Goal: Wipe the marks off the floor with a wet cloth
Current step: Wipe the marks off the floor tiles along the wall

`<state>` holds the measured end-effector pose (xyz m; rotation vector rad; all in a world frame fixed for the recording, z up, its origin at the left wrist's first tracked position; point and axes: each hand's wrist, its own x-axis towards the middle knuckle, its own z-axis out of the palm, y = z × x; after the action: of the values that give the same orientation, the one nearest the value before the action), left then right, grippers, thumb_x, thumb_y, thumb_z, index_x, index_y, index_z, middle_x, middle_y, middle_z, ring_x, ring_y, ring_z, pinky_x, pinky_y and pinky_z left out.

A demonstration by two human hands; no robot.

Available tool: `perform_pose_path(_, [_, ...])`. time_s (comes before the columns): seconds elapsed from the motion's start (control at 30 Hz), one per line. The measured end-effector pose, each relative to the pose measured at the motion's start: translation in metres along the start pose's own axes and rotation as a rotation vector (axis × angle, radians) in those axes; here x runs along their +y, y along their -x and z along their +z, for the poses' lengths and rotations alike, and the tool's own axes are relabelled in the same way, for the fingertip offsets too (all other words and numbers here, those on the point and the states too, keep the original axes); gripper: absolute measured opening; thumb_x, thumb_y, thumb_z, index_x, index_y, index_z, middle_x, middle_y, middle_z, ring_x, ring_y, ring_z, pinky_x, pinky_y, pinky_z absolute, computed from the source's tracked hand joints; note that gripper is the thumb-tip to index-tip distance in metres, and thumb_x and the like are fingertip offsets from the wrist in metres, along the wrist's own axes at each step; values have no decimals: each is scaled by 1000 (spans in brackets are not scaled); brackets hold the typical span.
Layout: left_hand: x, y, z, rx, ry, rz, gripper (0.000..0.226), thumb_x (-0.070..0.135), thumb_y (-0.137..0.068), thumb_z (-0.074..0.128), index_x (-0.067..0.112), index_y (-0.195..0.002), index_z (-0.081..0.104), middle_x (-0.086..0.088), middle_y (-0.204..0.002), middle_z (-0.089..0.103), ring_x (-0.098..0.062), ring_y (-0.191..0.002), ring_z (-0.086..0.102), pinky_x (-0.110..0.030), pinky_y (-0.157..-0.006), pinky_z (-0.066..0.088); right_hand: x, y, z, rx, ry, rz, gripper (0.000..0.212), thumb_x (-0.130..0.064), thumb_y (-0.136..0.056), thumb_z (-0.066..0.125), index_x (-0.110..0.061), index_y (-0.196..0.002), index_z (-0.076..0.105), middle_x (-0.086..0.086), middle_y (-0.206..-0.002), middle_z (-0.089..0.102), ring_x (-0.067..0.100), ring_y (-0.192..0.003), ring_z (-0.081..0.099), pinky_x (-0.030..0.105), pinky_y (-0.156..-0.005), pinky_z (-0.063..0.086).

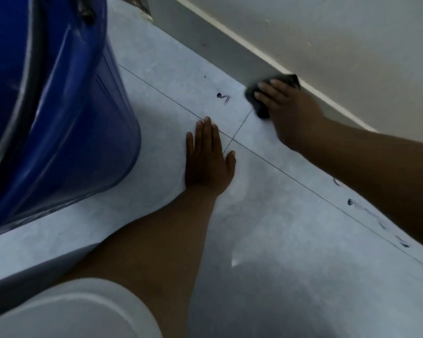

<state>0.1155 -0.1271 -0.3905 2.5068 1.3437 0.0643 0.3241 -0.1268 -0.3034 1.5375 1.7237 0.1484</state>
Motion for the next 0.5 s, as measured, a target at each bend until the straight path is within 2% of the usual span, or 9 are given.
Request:
perform_pose_path(0.03, [-1,1,0,0,-2,1,77,49,-95,36,2,-155,23,-17,-164,17,-31,-153,13,-51,-123,14,6,29,20,16,-26,-35,69,-20,-90,44,-1,-149,14,14,-159,11,27,-148,10,29,-114,-21])
perform_pose_path(0.07, [-2,0,0,-5,-8,3,77,49,-95,36,2,-155,23,-17,-164,17,-31,-153,13,-51,-124,14,13,56,37,20,-27,-68,69,-14,-85,47,3,-146,21,17,-157,20,30,-146,18,30,-115,-20])
perform_pose_path(0.13, [0,0,-1,-27,-20,-14,77,49,-96,36,2,-155,21,-17,-165,14,-31,-154,10,-52,-124,11,24,98,61,-32,12,-94,66,-6,-78,44,7,-141,29,21,-152,31,34,-142,29,34,-120,-5])
perform_pose_path(0.2, [10,3,-3,-69,-27,-56,76,47,-98,37,2,-156,16,-17,-165,9,-31,-154,6,-51,-125,7,28,116,63,-71,-23,-75,65,-1,-75,46,10,-138,33,24,-147,38,37,-138,36,35,-119,0])
perform_pose_path(0.3, [29,16,4,-89,-27,-84,76,47,-99,35,3,-157,14,-17,-166,7,-32,-154,5,-51,-125,6,24,93,54,-9,-79,-69,71,-11,-82,56,4,-144,25,18,-155,24,31,-145,22,37,-122,4])
perform_pose_path(0.4, [33,20,9,-59,-50,-94,76,48,-98,31,2,-156,16,-18,-165,10,-33,-154,8,-53,-124,10,9,38,26,-28,-89,-26,71,-28,-95,39,-8,-151,1,9,-161,-2,23,-149,0,39,-122,3])
perform_pose_path(0.5, [33,19,10,-53,-69,-96,76,49,-99,29,2,-156,15,-18,-165,10,-33,-154,7,-53,-124,10,-5,5,5,13,-98,48,65,-31,-100,30,-13,-151,-6,4,-161,-8,18,-148,-6,34,-120,-2])
